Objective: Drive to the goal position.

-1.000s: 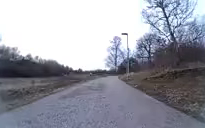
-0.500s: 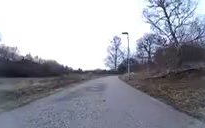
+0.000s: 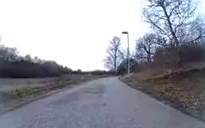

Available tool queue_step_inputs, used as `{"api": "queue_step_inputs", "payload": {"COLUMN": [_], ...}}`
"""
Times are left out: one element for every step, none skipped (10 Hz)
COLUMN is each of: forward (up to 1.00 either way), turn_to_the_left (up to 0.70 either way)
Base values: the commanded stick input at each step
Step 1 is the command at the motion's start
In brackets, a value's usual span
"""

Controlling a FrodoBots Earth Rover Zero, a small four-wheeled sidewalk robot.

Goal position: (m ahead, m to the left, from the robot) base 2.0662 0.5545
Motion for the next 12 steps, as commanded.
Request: {"api": "queue_step_inputs", "payload": {"forward": [0.5, 0.5, 0.5, 0.5, 0.5, 0.5, 0.5, 0.5, 0.5, 0.5, 0.5, 0.5], "turn_to_the_left": [0.0, 0.0, 0.0, 0.0, 0.0, 0.0, 0.0, 0.0, 0.0, 0.0, 0.0, 0.0]}}
